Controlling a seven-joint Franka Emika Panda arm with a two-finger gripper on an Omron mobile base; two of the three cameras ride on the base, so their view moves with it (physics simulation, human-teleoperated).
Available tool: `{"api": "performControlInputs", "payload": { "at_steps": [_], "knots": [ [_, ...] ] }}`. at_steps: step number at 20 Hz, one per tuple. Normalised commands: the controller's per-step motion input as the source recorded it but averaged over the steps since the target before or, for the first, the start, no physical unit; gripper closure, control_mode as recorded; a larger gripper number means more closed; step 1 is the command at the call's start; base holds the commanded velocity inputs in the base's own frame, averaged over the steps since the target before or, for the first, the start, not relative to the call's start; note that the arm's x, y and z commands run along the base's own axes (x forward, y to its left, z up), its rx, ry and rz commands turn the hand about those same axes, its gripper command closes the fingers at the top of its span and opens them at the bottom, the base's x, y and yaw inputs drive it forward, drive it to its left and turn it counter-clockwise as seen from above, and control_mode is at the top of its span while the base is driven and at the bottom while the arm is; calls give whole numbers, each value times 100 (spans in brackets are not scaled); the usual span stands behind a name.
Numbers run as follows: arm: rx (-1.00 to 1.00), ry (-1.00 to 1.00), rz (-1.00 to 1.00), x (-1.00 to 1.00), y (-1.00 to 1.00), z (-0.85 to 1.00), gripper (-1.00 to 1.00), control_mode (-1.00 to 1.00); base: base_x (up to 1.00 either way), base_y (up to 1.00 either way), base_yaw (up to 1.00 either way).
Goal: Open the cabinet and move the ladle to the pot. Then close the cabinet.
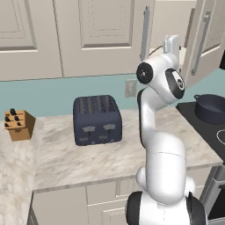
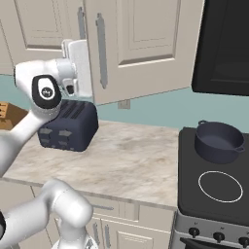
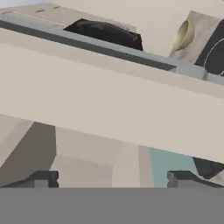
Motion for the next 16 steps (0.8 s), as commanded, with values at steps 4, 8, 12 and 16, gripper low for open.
{"api": "performControlInputs", "payload": {
  "at_steps": [4, 8, 12, 16],
  "knots": [
    [5, -17, -36, -39, -29, -4, -100, -100, 0, 0, 0],
    [15, -11, -21, 0, -88, -14, -100, -100, 0, 0, 0],
    [22, -17, -16, -18, -100, -33, -100, -100, 0, 0, 0],
    [21, -30, -20, -84, -100, -44, -100, -100, 0, 0, 0]
  ]
}}
